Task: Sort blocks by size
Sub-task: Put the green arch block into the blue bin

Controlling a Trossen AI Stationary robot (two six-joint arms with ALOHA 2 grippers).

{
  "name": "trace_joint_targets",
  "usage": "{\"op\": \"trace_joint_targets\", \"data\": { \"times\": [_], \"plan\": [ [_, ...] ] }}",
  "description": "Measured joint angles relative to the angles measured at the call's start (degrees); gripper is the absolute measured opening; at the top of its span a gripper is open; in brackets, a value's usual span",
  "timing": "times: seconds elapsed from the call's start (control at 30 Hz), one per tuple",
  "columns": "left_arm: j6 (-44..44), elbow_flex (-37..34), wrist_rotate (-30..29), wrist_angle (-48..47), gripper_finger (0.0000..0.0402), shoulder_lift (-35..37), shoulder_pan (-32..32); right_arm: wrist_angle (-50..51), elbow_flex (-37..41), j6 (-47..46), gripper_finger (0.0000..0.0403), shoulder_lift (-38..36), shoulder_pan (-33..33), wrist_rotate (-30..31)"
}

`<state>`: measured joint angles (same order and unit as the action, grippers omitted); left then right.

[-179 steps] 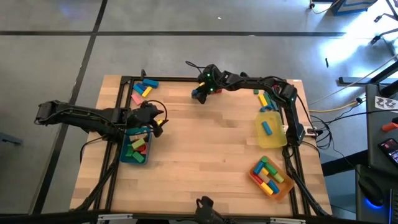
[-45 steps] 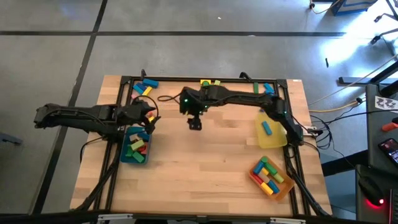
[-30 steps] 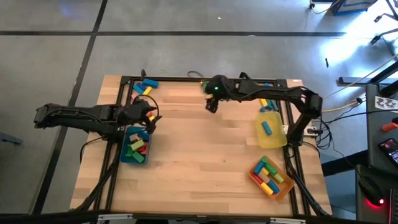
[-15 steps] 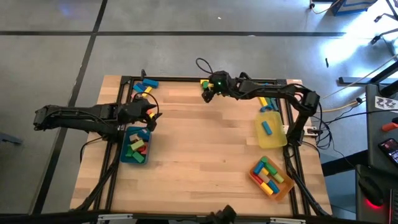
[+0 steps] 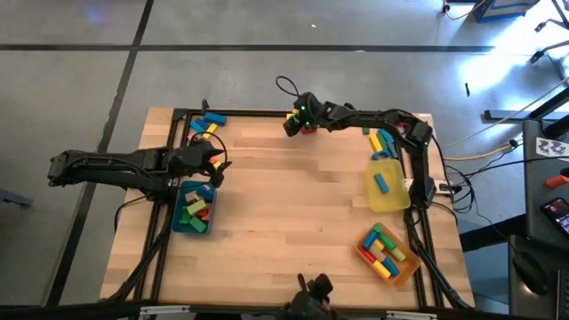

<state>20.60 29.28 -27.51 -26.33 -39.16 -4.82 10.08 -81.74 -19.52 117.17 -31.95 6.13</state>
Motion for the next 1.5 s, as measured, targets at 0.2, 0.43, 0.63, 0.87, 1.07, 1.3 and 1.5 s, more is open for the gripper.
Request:
{"op": "trace_joint_targets", "data": {
  "times": [0.2,0.43,0.63,0.87,1.07,1.3,1.5],
  "plan": [
    [-0.1,0.0,0.0,0.0,0.0239,0.0,0.0,2.0,-2.6,-1.4,0.028,3.9,-1.7,-4.4],
    [-0.2,0.0,0.0,0.0,0.0239,0.0,0.0,2.2,-3.1,-1.7,0.028,4.6,-2.3,-5.8],
    [-0.2,0.0,0.0,0.0,0.0239,0.0,0.0,2.8,-3.1,-1.0,0.028,4.5,-2.3,-9.4],
    [-0.3,0.0,0.0,0.0,0.0239,0.0,0.0,6.4,-2.8,0.3,0.028,4.8,-1.3,-10.8],
    [-1.5,0.0,0.0,0.0,0.0239,0.0,0.0,6.5,-2.9,0.4,0.028,4.7,-0.9,-8.5],
    [-1.3,0.0,0.0,0.0,0.0239,0.0,0.0,6.8,-3.0,0.5,0.028,5.2,-0.7,-8.7],
    [-1.3,0.0,0.0,0.0,0.0239,0.0,0.0,6.8,-2.9,0.4,0.0279,5.3,-0.7,-9.8]
  ]
}}
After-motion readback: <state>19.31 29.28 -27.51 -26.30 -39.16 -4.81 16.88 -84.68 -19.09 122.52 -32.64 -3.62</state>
